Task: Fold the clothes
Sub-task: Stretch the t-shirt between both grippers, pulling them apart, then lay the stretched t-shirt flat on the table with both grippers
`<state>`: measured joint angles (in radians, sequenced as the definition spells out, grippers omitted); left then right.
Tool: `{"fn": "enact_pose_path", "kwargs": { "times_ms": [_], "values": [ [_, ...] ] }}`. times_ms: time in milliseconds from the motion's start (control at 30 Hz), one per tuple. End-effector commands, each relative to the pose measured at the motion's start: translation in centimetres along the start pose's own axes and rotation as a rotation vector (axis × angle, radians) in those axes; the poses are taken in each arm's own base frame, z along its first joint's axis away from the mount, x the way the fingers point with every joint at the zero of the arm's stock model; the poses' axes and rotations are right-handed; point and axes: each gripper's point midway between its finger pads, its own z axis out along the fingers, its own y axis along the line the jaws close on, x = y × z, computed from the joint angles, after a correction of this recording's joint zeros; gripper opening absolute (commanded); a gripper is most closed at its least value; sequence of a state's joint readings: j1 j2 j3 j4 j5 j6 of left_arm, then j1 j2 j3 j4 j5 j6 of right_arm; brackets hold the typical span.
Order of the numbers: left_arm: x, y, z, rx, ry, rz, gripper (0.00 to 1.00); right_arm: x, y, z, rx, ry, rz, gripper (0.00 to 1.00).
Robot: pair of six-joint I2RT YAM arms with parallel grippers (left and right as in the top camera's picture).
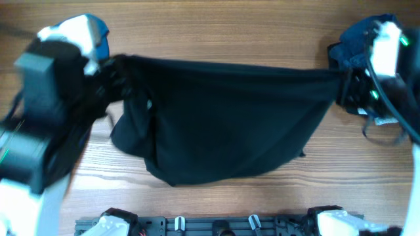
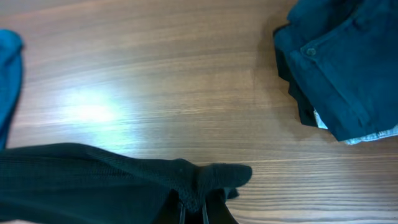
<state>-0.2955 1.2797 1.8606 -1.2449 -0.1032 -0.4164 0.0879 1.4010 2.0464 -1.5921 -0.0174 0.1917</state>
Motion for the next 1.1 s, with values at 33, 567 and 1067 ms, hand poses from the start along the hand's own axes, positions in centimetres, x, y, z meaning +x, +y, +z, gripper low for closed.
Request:
{"fn": "enact_pose_path", "kwargs": {
  "times_ms": [33, 567, 1067],
  "values": [
    [-0.8, 0.4, 7.7, -0.124, 0.051, 0.007, 0.04, -2.6, -0.8, 6.1, 0.066, 0.074, -0.001, 0.04],
    [0.1, -1.2, 29.4, -0.144, 0.058, 0.036, 0.04, -6.0, -0.5, 33.2, 0.070, 0.202, -0.025, 0.04],
    [5.2, 1.0, 41.5, -0.201, 0.058, 0.043, 0.06, -6.0, -2.2, 45.3, 0.058, 0.113, 0.000, 0.04]
  ]
}}
